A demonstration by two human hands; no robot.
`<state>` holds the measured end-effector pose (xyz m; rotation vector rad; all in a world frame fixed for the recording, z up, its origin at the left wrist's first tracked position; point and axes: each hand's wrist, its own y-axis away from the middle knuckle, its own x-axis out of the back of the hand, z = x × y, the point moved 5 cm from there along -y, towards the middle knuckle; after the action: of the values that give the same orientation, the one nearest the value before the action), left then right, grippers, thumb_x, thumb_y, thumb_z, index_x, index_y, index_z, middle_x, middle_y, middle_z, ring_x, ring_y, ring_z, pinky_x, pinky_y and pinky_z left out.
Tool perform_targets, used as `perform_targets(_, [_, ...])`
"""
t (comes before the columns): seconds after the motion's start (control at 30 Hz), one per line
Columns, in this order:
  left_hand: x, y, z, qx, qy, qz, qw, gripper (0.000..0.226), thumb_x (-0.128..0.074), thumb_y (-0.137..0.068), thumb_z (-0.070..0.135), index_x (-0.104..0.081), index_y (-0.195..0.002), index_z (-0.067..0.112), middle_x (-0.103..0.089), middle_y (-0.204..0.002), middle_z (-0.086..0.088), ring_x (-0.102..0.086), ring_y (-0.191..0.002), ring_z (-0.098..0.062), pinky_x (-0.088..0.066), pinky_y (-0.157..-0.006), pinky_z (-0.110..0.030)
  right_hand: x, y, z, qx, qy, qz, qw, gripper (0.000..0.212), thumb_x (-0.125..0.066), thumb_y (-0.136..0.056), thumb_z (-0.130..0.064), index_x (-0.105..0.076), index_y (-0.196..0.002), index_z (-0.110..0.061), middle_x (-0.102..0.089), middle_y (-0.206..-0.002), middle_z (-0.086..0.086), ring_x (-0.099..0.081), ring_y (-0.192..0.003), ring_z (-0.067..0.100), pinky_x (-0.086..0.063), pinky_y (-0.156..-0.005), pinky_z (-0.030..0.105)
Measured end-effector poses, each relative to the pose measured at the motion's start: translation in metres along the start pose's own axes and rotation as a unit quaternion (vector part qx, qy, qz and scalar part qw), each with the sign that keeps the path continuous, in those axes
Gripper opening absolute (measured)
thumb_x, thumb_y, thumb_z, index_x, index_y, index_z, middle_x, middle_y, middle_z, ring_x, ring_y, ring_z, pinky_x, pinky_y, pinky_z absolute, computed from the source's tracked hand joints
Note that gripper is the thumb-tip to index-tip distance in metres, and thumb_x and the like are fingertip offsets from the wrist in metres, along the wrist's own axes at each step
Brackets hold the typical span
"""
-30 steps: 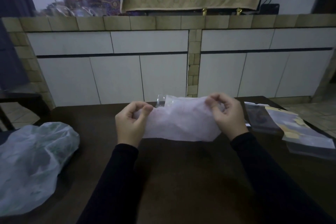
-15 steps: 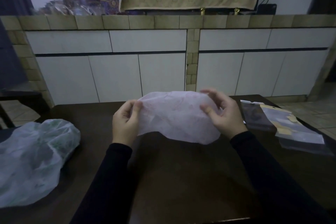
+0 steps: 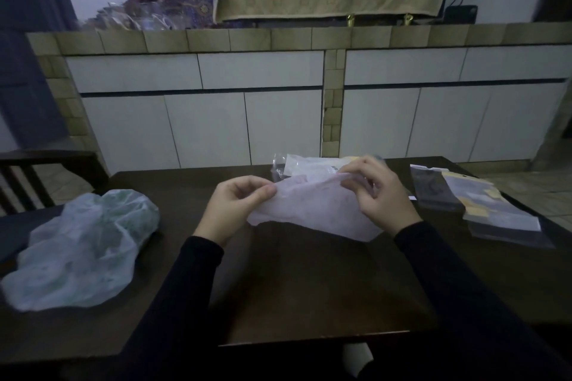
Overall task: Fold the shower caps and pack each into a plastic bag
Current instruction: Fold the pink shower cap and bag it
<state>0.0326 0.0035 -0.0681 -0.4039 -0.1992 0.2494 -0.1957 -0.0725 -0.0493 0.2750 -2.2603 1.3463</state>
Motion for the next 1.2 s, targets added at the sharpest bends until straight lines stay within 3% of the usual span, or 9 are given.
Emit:
perform_targets(0.2, [0.004, 0.005, 0.005, -0.067, -0.126, 0.126, 0.982, 0.026, -0.057, -0.094, 0.016, -0.067, -0.070, 0.017, -0.063, -0.065, 0.005, -0.055, -0.066, -0.002, -0.044, -0.061, -0.020, 0.001, 0.019, 0.011, -0.040, 0.011, 0.000, 0.999, 0.026, -0.062, -0.088, -0.005, -0.067, -0.109, -0.020, -0.062, -0.094, -0.010, -0.054, -0.089, -0.001, -0.041, -0.077, 0.011])
perform_targets(0.4, [-0.014, 0.013, 0.016, -0.168, -0.309, 0.026, 0.936, 0.052, -0.069, -0.070, 0.058, -0.056, -0.116, 0.039, -0.058, -0.120, 0.023, -0.050, -0.111, 0.000, -0.032, -0.098, -0.028, -0.009, 0.019, -0.015, 0.009, -0.009, -0.051, 0.999, 0.021, -0.060, -0.086, -0.037, -0.062, -0.106, -0.033, -0.063, -0.089, -0.003, -0.053, -0.078, 0.005, -0.046, -0.067, 0.019])
perform_targets(0.5, [-0.028, 0.016, 0.025, -0.241, -0.390, -0.011, 0.889, 0.030, -0.070, -0.074, 0.049, -0.069, -0.098, 0.030, -0.067, -0.103, 0.019, -0.057, -0.093, 0.001, -0.039, -0.091, -0.036, -0.011, 0.022, -0.029, 0.050, -0.047, -0.070, 0.995, 0.029, -0.059, -0.083, -0.047, -0.063, -0.104, -0.027, -0.059, -0.088, -0.005, -0.052, -0.077, 0.006, -0.044, -0.067, 0.018])
perform_targets(0.6, [-0.032, 0.022, 0.018, -0.194, -0.401, -0.012, 0.895, 0.013, -0.072, -0.076, 0.027, -0.062, -0.069, 0.022, -0.064, -0.071, 0.012, -0.057, -0.068, -0.007, -0.048, -0.065, -0.030, 0.007, 0.021, 0.001, -0.120, 0.085, 0.033, 0.989, 0.043, -0.042, -0.087, -0.058, -0.060, -0.085, -0.019, -0.057, -0.082, -0.002, -0.054, -0.075, 0.009, -0.049, -0.066, 0.029])
perform_targets(0.7, [-0.050, 0.031, 0.011, -0.098, -0.436, -0.077, 0.891, 0.020, -0.072, -0.077, 0.033, -0.057, -0.066, 0.028, -0.057, -0.065, 0.013, -0.053, -0.067, -0.006, -0.037, -0.060, -0.018, 0.001, 0.035, 0.042, -0.421, 0.222, -0.134, 0.869, 0.064, -0.035, -0.084, -0.073, -0.059, -0.097, -0.015, -0.064, -0.085, 0.007, -0.061, -0.077, 0.019, -0.052, -0.071, 0.035])
perform_targets(0.77, [-0.070, 0.037, 0.007, 0.000, -0.388, -0.213, 0.897, 0.016, -0.072, -0.078, 0.044, -0.067, -0.075, 0.029, -0.065, -0.076, 0.014, -0.057, -0.073, 0.000, -0.040, -0.065, -0.015, -0.007, 0.043, 0.048, -0.469, 0.160, -0.204, 0.844, 0.057, -0.046, -0.084, -0.067, -0.063, -0.095, -0.014, -0.065, -0.088, 0.007, -0.062, -0.079, 0.022, -0.051, -0.072, 0.033])
perform_targets(0.9, [-0.092, 0.038, 0.018, 0.093, -0.250, -0.342, 0.901, 0.022, -0.068, -0.082, 0.050, -0.074, -0.088, 0.030, -0.070, -0.081, 0.021, -0.062, -0.072, 0.006, -0.052, -0.074, -0.020, -0.004, 0.040, 0.038, -0.417, 0.056, -0.222, 0.880, 0.005, -0.061, -0.089, -0.027, -0.065, -0.092, -0.025, -0.063, -0.093, -0.003, -0.059, -0.085, 0.011, -0.045, -0.063, 0.021])
perform_targets(1.03, [-0.076, -0.003, 0.044, -0.066, -0.307, -0.125, 0.941, 0.016, -0.059, -0.086, 0.050, -0.068, -0.084, 0.037, -0.065, -0.083, 0.021, -0.056, -0.073, 0.006, -0.046, -0.071, -0.024, 0.005, 0.028, 0.029, -0.297, 0.042, -0.180, 0.937, 0.008, -0.060, -0.091, -0.020, -0.066, -0.095, -0.024, -0.060, -0.095, -0.015, -0.055, -0.092, 0.000, -0.042, -0.079, 0.017])
perform_targets(1.2, [-0.064, -0.046, 0.025, 0.002, -0.520, -0.100, 0.848, 0.057, -0.054, -0.081, 0.065, -0.047, -0.132, 0.039, -0.049, -0.137, 0.007, -0.040, -0.126, -0.022, -0.028, -0.107, -0.051, 0.009, 0.011, 0.015, -0.173, -0.036, -0.123, 0.977, 0.008, -0.061, -0.089, -0.004, -0.067, -0.093, -0.007, -0.062, -0.091, -0.013, -0.055, -0.084, -0.017, -0.039, -0.076, 0.001])
